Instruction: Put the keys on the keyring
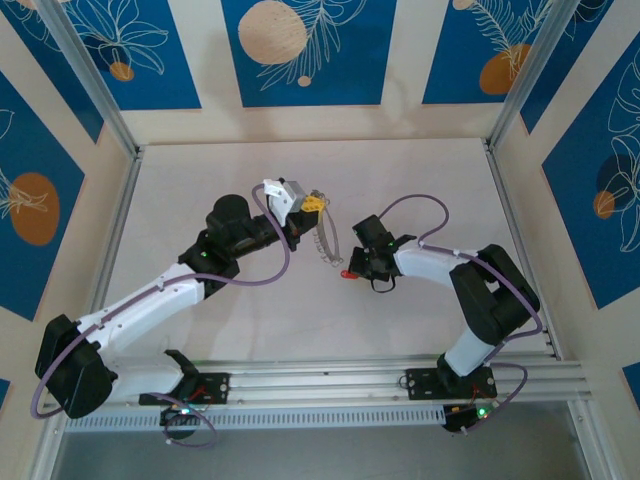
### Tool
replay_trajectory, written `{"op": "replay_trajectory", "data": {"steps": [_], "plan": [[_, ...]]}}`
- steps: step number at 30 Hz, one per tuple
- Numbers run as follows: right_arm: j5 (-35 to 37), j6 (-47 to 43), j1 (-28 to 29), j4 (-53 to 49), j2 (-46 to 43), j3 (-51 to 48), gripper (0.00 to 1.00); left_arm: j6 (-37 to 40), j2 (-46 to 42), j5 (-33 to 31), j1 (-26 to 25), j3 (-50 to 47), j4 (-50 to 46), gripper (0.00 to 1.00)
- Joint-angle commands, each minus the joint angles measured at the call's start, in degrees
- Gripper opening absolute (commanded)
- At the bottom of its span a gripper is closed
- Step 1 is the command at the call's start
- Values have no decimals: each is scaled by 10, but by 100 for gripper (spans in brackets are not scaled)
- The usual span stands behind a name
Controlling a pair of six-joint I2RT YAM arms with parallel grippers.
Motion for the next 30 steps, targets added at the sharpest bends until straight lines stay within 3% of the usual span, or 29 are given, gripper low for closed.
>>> {"op": "replay_trajectory", "data": {"steps": [1, 6, 12, 19, 25, 30], "plan": [[12, 1, 2, -4, -1, 11, 0, -7, -11, 9, -3, 4, 19, 0], [15, -5, 1, -14, -35, 1, 0, -8, -10, 13, -4, 7, 15, 0], [-14, -63, -4, -13, -143, -16, 0, -8, -11, 21, -4, 15, 6, 0], [-184, -122, -87, 49, -270, -62, 0, -11, -5, 33, -4, 26, 0, 0], [-352, -103, -183, 130, -369, -105, 0, -8, 9, 58, -4, 46, -15, 0], [-458, -80, -219, 219, -436, -124, 0, -9, 21, 84, -4, 65, -22, 0]]}}
